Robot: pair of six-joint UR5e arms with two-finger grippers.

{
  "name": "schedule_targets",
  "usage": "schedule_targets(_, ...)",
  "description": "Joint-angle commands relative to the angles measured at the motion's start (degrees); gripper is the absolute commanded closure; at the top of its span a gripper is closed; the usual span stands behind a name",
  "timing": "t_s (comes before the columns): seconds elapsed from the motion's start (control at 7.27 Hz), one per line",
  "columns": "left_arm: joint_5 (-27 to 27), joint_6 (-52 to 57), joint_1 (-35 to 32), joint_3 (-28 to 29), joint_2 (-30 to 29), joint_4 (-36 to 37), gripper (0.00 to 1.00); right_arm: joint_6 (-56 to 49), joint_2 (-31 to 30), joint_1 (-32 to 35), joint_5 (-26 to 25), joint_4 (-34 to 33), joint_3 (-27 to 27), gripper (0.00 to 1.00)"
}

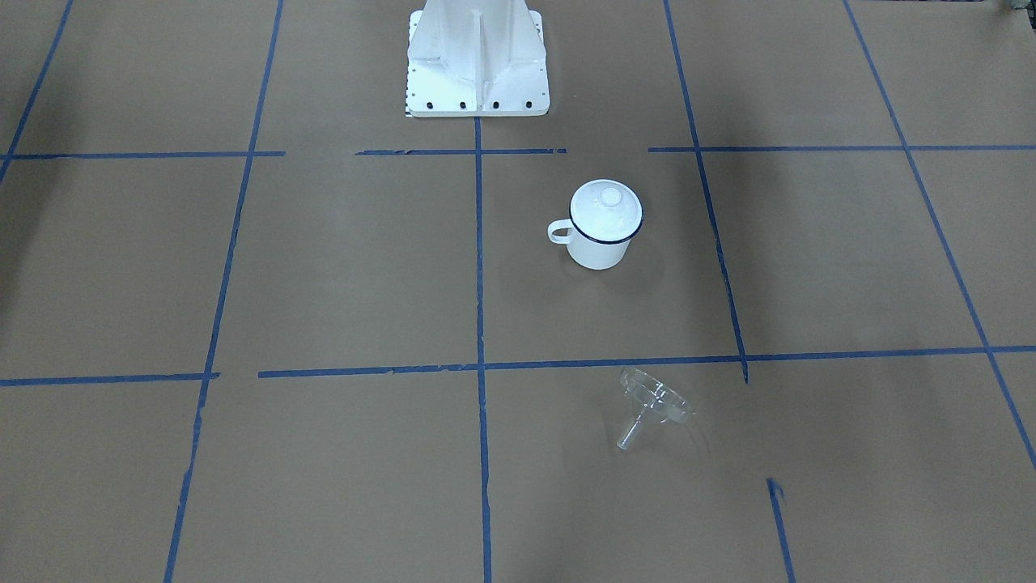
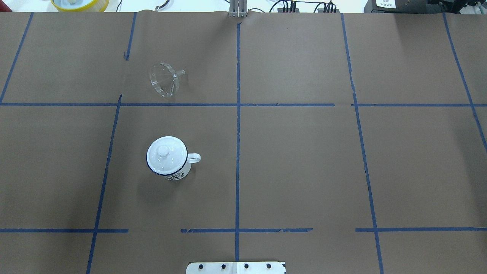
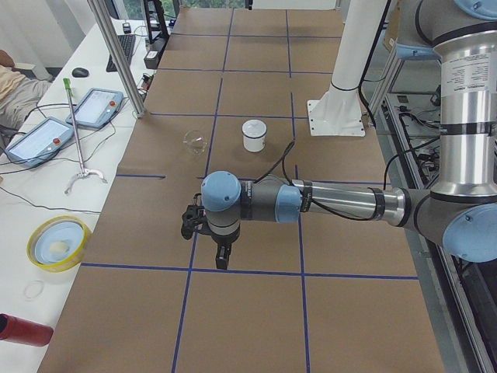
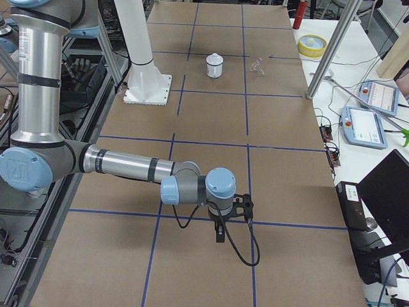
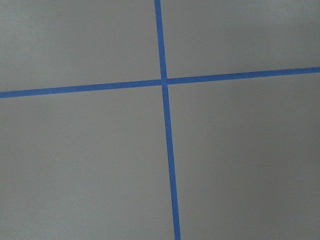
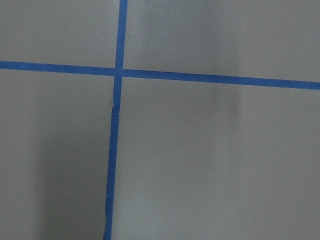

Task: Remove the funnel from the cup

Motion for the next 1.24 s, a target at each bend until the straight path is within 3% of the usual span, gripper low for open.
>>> schedule_targets(0.0, 0.02, 0.07, -0.02, 0.65, 0.36, 0.24, 0.00, 0.00, 0.00, 0.00, 0.04, 0.00, 0.00, 0.00)
schedule_targets(1.1, 0.46, -0.19, -0.11, 2.15, 0.89, 0.33, 0.00, 0.00, 0.00, 0.00, 0.04, 0.00, 0.00, 0.00)
